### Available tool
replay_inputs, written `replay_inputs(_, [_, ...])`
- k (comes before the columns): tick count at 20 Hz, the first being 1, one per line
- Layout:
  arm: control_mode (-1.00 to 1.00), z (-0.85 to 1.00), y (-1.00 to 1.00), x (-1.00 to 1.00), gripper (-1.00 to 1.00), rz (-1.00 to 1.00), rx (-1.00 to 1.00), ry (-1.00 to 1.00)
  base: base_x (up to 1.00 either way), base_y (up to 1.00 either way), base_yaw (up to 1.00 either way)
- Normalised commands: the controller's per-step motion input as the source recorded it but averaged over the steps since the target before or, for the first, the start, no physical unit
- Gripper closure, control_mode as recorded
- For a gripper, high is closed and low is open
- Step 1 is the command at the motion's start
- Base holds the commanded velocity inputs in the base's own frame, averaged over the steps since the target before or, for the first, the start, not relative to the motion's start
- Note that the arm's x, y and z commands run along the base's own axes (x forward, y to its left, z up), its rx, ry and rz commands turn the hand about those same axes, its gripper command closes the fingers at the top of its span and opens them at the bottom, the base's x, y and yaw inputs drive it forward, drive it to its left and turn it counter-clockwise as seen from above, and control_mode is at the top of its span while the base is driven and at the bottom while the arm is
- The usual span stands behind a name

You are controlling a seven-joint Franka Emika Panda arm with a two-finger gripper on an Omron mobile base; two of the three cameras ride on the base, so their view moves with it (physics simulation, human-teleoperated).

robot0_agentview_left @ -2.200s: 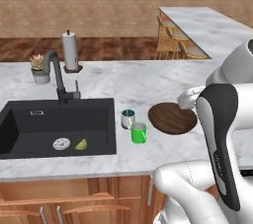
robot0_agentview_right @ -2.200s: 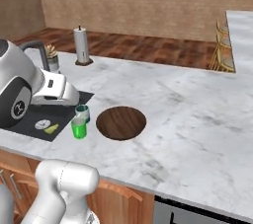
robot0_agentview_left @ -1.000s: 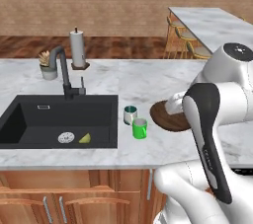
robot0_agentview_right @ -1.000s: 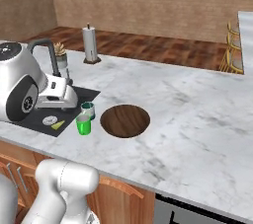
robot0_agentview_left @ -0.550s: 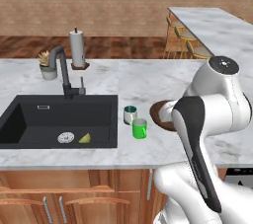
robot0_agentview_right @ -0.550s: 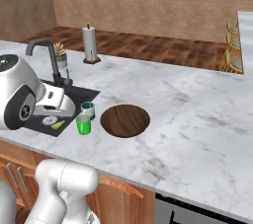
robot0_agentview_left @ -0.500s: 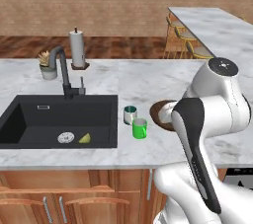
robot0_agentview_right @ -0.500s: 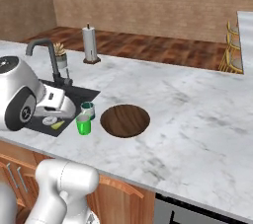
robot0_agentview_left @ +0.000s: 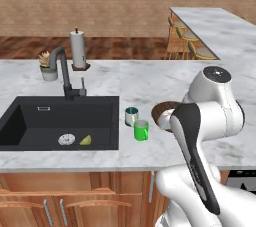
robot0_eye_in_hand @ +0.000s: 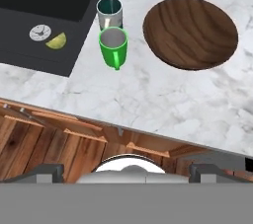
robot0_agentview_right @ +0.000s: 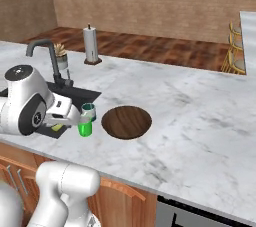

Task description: Clear the mugs and bowl far away from the sink.

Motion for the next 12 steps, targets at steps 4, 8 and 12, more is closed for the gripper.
replay_inputs(4, [-1.0, -0.28, 0.0, 0.17, -1.0, 0.0, 0.05, 0.06, 0.0, 0.0, 0.0])
replay_inputs(8, [-1.0, -0.26, 0.02, 0.11, -1.0, 0.0, 0.08, 0.02, 0.0, 0.0, 0.0])
replay_inputs(12, [-1.0, -0.21, 0.02, 0.09, -1.0, 0.0, 0.07, 0.0, 0.0, 0.0, 0.0])
